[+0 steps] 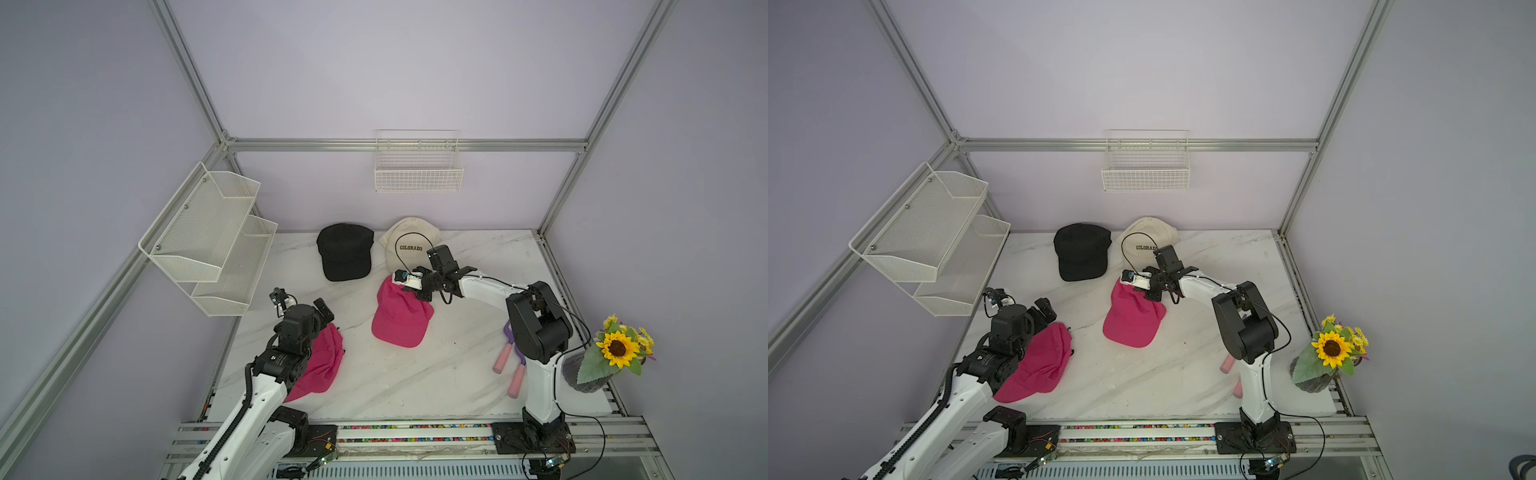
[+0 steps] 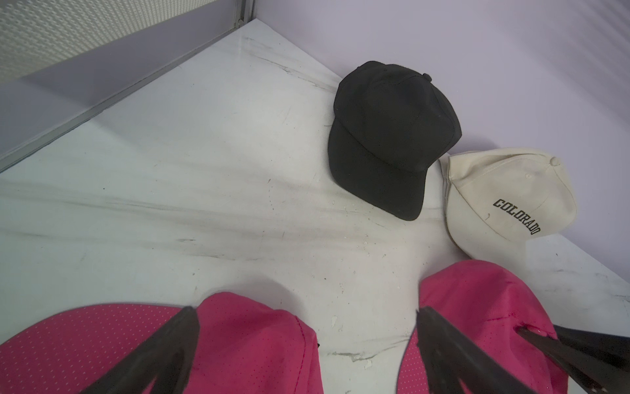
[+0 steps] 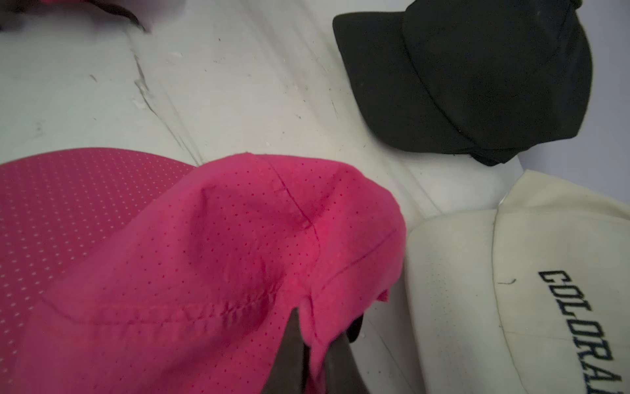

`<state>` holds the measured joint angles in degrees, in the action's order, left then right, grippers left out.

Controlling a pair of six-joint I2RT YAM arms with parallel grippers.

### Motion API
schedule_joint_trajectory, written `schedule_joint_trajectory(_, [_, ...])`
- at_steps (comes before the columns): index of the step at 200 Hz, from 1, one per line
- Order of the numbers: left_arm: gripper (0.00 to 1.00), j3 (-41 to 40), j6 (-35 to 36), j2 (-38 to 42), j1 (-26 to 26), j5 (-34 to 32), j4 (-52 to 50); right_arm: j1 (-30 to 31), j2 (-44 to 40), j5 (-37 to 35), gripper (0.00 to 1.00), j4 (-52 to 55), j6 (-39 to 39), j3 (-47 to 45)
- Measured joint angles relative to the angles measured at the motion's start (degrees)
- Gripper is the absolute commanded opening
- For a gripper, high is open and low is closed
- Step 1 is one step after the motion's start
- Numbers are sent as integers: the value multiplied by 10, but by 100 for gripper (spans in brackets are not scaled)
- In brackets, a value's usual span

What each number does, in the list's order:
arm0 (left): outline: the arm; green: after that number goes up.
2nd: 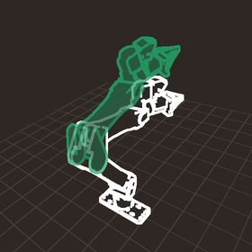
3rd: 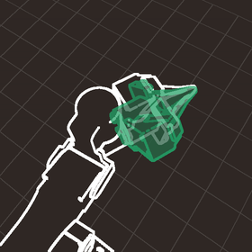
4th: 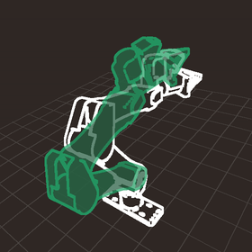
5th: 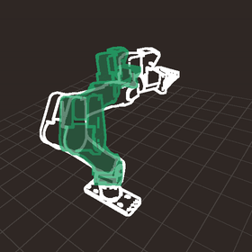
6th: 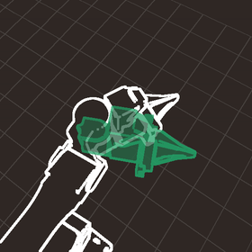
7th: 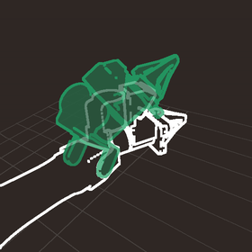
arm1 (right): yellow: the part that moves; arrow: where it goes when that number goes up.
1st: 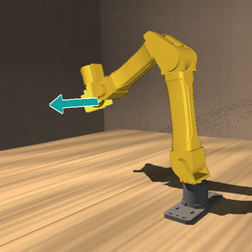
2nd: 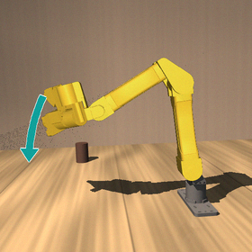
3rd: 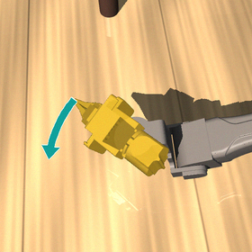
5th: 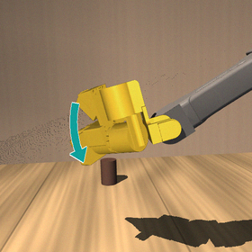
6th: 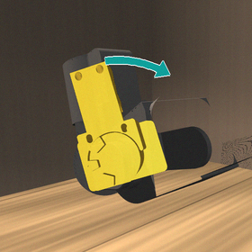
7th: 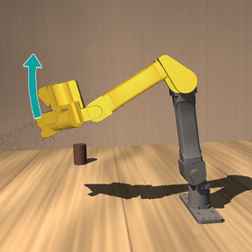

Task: Stack the baseball caps by color
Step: Place the baseball cap at the center of the board.

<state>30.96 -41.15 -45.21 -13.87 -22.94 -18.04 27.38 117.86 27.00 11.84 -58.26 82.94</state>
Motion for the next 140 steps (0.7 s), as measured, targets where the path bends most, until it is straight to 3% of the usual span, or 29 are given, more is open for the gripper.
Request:
schedule_joint_trajectory(72, [100,0,-8,-2,1,25,-58,2,72,-91,0,93,-138,165])
schedule_joint_trajectory(82, [100,0,-13,-9,1,33,-58,5,84,-97,9,104,-151,185])
schedule_joint_trajectory(99, [100,1,-17,-25,2,46,-60,11,91,-104,34,120,-167,198])
schedule_joint_trajectory(135, [100,25,-18,-64,3,56,-85,21,73,-122,53,126,-168,179])
schedule_joint_trajectory(137, [100,26,-18,-67,2,55,-87,21,68,-124,57,124,-168,174])
schedule_joint_trajectory(140, [100,29,-18,-70,2,54,-91,22,61,-127,87,123,-165,166])
